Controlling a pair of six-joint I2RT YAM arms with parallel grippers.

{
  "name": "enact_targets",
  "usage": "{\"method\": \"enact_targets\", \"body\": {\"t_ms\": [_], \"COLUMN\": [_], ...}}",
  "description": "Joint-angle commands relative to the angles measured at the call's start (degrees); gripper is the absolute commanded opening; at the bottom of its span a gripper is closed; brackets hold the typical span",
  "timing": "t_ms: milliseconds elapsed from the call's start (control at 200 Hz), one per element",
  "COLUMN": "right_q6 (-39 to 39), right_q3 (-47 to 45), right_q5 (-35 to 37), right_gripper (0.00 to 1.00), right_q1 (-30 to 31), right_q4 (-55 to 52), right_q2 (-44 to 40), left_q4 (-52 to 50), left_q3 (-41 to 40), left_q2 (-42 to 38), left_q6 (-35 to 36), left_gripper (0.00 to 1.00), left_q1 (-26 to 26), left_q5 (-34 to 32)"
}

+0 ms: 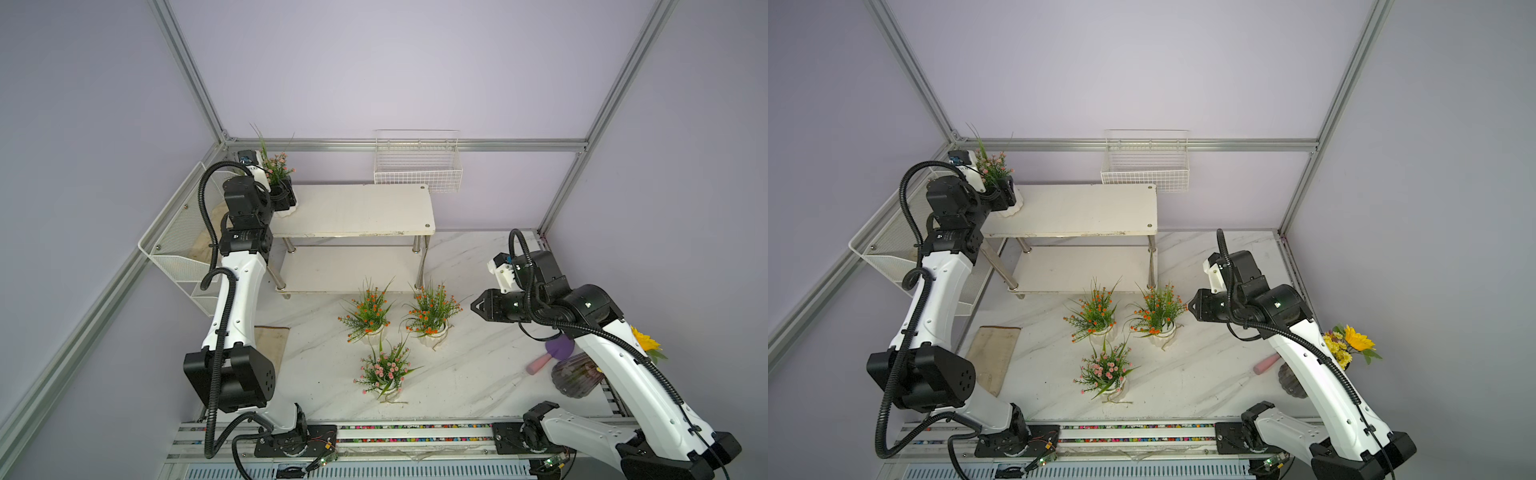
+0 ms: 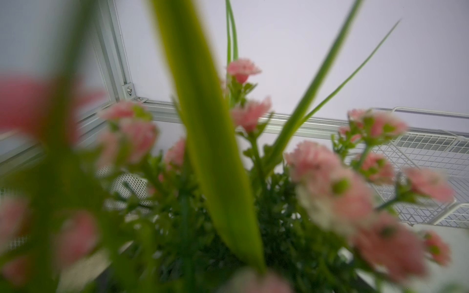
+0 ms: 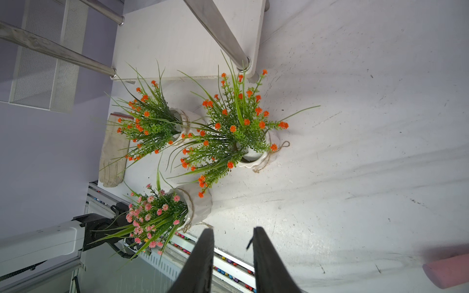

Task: Place the baby's breath potted plants on the rack by color
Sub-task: Place the baby's breath potted plant on the rack.

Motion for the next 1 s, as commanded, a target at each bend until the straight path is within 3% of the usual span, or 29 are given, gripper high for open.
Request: {"method": "enact_targets", "body": {"t_ms": [0,380,610,745,810,995], "right_q6": [0.03,-0.79,-0.80,-0.59,-0.44,-0.66], "right_q3": [-0.43,-0.62,-0.65,-0.40,-0.39,-0.08], "right_q5": [0.47,-0.08,-0.75,-0.61,-0.36,-0.28], "right_gripper": [0.31,0.31,0.31,0.31,0.31,0.32], "right_q1": [-0.19,-0.14,-0.17,-0.21,-0.20,-0.24], "right_q4": [0.96,1.80,2.19,2.11,1.98,1.93], "right_q2": [-0.53,0.47,0.19,-0.42,-0.70,-0.49], "left_q4": [5.23,-5.87,-7.43,-7.43,-7.35,-6.59], "left_q3": [3.73,11.37,10.25,9.11,8.80,7.63], "left_q2": [-0.63,1.41,-0.68,-0.85,-0.91,-1.98], "left_q6": [-2.48,-1.54,0.36,1.41,1.75,2.38], "left_gripper": [0.00,0.04,0.08,0.22,0.36,0.66], "left_q1": [-0.12,-0.12,-0.20,-0.28,-0.38,-0.80], "left_q5": [3.73,7.01,6.71,6.13,6.84,8.90]}}
